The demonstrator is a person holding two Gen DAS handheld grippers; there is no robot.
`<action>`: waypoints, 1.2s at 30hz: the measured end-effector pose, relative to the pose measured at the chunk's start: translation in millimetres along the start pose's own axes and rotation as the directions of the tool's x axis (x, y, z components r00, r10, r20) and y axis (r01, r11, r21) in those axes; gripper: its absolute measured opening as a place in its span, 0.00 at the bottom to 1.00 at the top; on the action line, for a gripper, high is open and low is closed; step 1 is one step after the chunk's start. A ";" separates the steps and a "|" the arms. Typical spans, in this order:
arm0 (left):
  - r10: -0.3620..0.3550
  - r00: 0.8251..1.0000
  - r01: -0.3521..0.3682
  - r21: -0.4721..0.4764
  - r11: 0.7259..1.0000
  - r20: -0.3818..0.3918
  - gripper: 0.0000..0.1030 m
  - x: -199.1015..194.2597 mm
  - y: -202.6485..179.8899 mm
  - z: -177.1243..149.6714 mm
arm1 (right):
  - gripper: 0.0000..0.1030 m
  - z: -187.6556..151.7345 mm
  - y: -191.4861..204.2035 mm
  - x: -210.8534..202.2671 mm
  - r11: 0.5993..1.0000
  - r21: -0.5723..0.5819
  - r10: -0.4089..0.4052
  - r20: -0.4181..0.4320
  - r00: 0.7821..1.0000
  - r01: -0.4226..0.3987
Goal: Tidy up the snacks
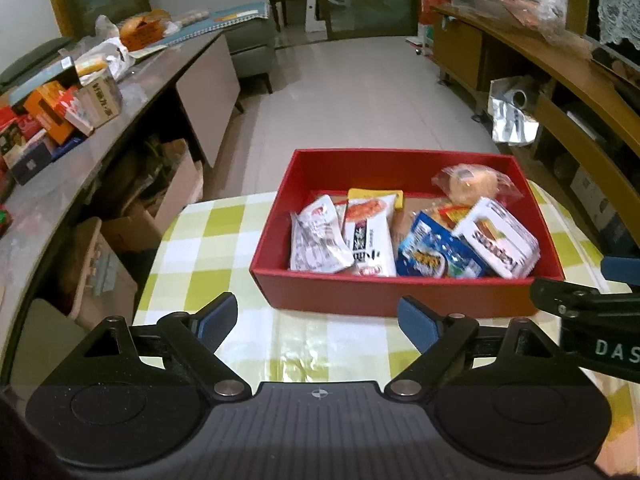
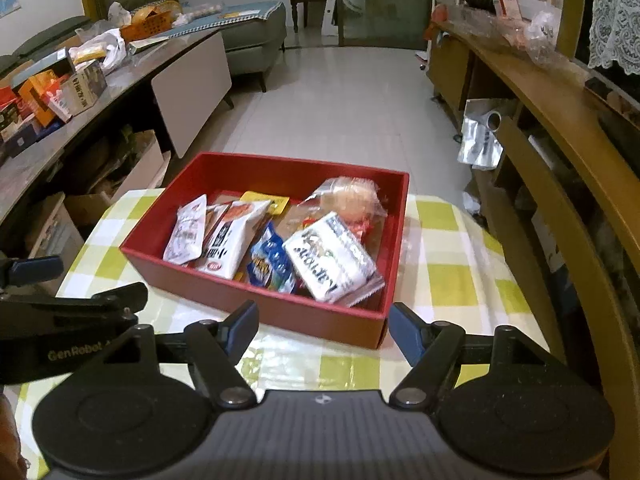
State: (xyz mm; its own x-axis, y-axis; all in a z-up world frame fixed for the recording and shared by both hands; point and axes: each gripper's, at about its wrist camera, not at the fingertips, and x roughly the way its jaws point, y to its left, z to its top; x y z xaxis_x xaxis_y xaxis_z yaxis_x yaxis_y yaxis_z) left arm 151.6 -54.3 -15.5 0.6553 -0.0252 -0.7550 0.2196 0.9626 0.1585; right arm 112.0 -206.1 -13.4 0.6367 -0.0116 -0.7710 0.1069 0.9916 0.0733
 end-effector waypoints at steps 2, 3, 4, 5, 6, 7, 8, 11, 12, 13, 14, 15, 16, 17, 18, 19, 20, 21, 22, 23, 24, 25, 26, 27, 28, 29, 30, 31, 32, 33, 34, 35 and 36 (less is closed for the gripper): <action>-0.002 1.000 0.002 0.003 1.000 0.001 0.89 -4.4 -0.9 -3.5 | 0.77 -4.3 1.4 -3.4 1.000 0.002 0.002 -0.004 1.000 -0.002; -0.004 1.000 0.004 0.002 1.000 0.003 0.89 -6.4 -0.6 -4.9 | 0.77 -6.7 2.4 -5.5 1.000 0.002 0.002 -0.004 1.000 -0.002; -0.006 1.000 0.006 0.001 1.000 0.005 0.89 -8.9 -0.2 -6.6 | 0.77 -8.8 3.5 -8.0 1.000 0.003 0.003 -0.003 1.000 -0.003; -0.008 1.000 0.008 0.000 1.000 0.006 0.89 -11.6 -0.4 -8.8 | 0.77 -10.2 4.1 -9.9 1.000 0.003 0.004 -0.002 1.000 -0.004; -0.012 1.000 0.012 -0.001 1.000 0.005 0.89 -13.7 0.0 -10.5 | 0.77 -11.2 4.9 -11.6 1.000 0.003 0.005 -0.002 1.000 -0.005; -0.015 1.000 0.015 -0.001 1.000 0.005 0.89 -15.0 0.2 -12.0 | 0.77 -12.4 5.6 -13.6 1.000 0.003 0.005 0.000 1.000 -0.005; -0.016 1.000 0.016 0.002 1.000 0.005 0.89 -16.7 0.0 -13.7 | 0.77 -13.2 6.1 -15.2 1.000 0.003 0.006 0.002 1.000 -0.006; -0.016 1.000 0.016 0.010 1.000 0.007 0.89 -21.3 -0.4 -18.3 | 0.77 -16.3 8.8 -20.1 1.000 0.005 0.011 0.003 1.000 -0.011; -0.017 1.000 0.016 0.011 1.000 0.006 0.89 -22.4 -0.3 -19.6 | 0.77 -17.6 9.8 -22.0 1.000 0.004 0.013 0.004 1.000 -0.013; -0.017 1.000 0.017 0.011 1.000 0.007 0.89 -24.0 0.1 -21.4 | 0.77 -18.7 11.0 -23.5 1.000 0.003 0.015 0.004 1.000 -0.015; -0.017 1.000 0.017 0.011 1.000 0.008 0.89 -25.3 0.5 -22.6 | 0.77 -19.4 12.2 -24.7 1.000 0.002 0.017 0.004 1.000 -0.017; -0.017 1.000 0.017 0.011 1.000 0.008 0.89 -26.4 1.2 -24.0 | 0.77 -20.5 13.4 -26.1 1.000 0.000 0.017 0.003 1.000 -0.017; -0.016 1.000 0.016 0.011 1.000 0.009 0.89 -27.5 1.4 -25.0 | 0.77 -21.5 13.9 -27.0 1.000 0.000 0.018 0.004 1.000 -0.018; -0.013 1.000 0.013 0.011 1.000 0.010 0.89 -28.8 1.9 -26.0 | 0.77 -22.2 14.2 -28.0 1.000 0.000 0.019 0.004 1.000 -0.019; -0.013 1.000 0.013 0.010 1.000 0.011 0.89 -29.8 2.4 -26.5 | 0.77 -23.0 14.4 -29.1 1.000 0.000 0.021 0.004 1.000 -0.021; -0.014 1.000 0.014 0.010 1.000 0.010 0.89 -30.9 2.9 -27.5 | 0.77 -23.9 15.1 -30.3 1.000 -0.001 0.021 0.005 1.000 -0.021; -0.014 1.000 0.014 0.008 1.000 0.010 0.89 -32.0 3.4 -28.5 | 0.77 -24.6 15.8 -31.3 1.000 -0.002 0.021 0.005 1.000 -0.021; -0.014 1.000 0.014 0.008 1.000 0.011 0.89 -33.2 3.9 -29.1 | 0.78 -25.4 16.4 -32.4 1.000 -0.004 0.020 0.005 1.000 -0.020; -0.013 1.000 0.013 0.009 1.000 0.012 0.89 -34.4 4.3 -30.0 | 0.77 -26.5 16.6 -33.4 1.000 -0.004 0.020 0.006 1.000 -0.020; -0.012 1.000 0.012 0.010 1.000 0.013 0.89 -35.5 4.4 -30.7 | 0.77 -27.3 16.9 -34.1 1.000 -0.004 0.020 0.006 1.000 -0.020; -0.012 1.000 0.011 0.011 1.000 0.015 0.89 -36.6 4.4 -31.3 | 0.78 -27.3 17.0 -34.1 1.000 -0.005 0.020 0.005 1.000 -0.020; -0.010 1.000 0.010 0.012 1.000 0.016 0.89 -37.4 4.5 -31.7 | 0.78 -27.6 17.3 -34.5 1.000 -0.005 0.020 0.006 1.000 -0.020; -0.008 1.000 0.008 0.014 1.000 0.018 0.89 -38.4 4.5 -32.3 | 0.77 -28.6 18.0 -35.3 1.000 -0.007 0.019 0.006 1.000 -0.019; -0.007 1.000 0.006 0.015 1.000 0.020 0.89 -39.3 4.5 -32.6 | 0.77 -29.5 18.2 -35.9 1.000 -0.007 0.020 0.006 1.000 -0.020; -0.005 1.000 0.005 0.016 1.000 0.021 0.89 -40.4 4.8 -33.0 | 0.77 -30.2 18.7 -36.5 1.000 -0.007 0.021 0.006 1.000 -0.020; -0.003 1.000 0.003 0.016 1.000 0.024 0.89 -41.2 5.0 -33.4 | 0.77 -29.7 18.7 -36.3 1.000 -0.007 0.021 0.006 1.000 -0.020; -0.002 1.000 0.001 0.017 1.000 0.026 0.89 -41.9 5.0 -34.0 | 0.77 -30.0 19.2 -36.8 1.000 -0.009 0.021 0.006 1.000 -0.021; 0.001 1.000 -0.001 0.017 1.000 0.027 0.89 -42.5 5.1 -34.4 | 0.78 -30.6 19.7 -37.3 1.000 -0.009 0.021 0.006 1.000 -0.021; 0.002 1.000 -0.002 0.017 1.000 0.028 0.89 -42.6 5.1 -34.6 | 0.78 -31.0 20.0 -37.6 1.000 -0.010 0.022 0.006 1.000 -0.021; 0.003 1.000 -0.003 0.017 1.000 0.028 0.89 -43.0 5.3 -34.8 | 0.77 -31.3 20.3 -38.0 1.000 -0.011 0.022 0.005 1.000 -0.022; 0.004 1.000 -0.004 0.017 1.000 0.028 0.89 -43.2 5.3 -35.0 | 0.77 -31.6 20.8 -38.2 1.000 -0.012 0.022 0.005 1.000 -0.022; 0.005 1.000 -0.006 0.016 1.000 0.029 0.89 -43.3 5.6 -35.2 | 0.78 -31.7 20.6 -38.6 1.000 -0.013 0.022 0.005 1.000 -0.022; 0.006 1.000 -0.007 0.016 1.000 0.029 0.89 -43.4 5.9 -35.6 | 0.78 -31.6 20.6 -38.6 1.000 -0.013 0.022 0.005 1.000 -0.022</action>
State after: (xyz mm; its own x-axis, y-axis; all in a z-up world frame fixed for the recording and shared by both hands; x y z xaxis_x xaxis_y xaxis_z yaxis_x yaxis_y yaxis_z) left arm 98.7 -37.9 -4.4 0.6772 -0.0271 -0.7353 0.2269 0.9583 0.1736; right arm 65.5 -181.1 -2.1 0.6424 0.0099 -0.7663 0.0828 0.9932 0.0822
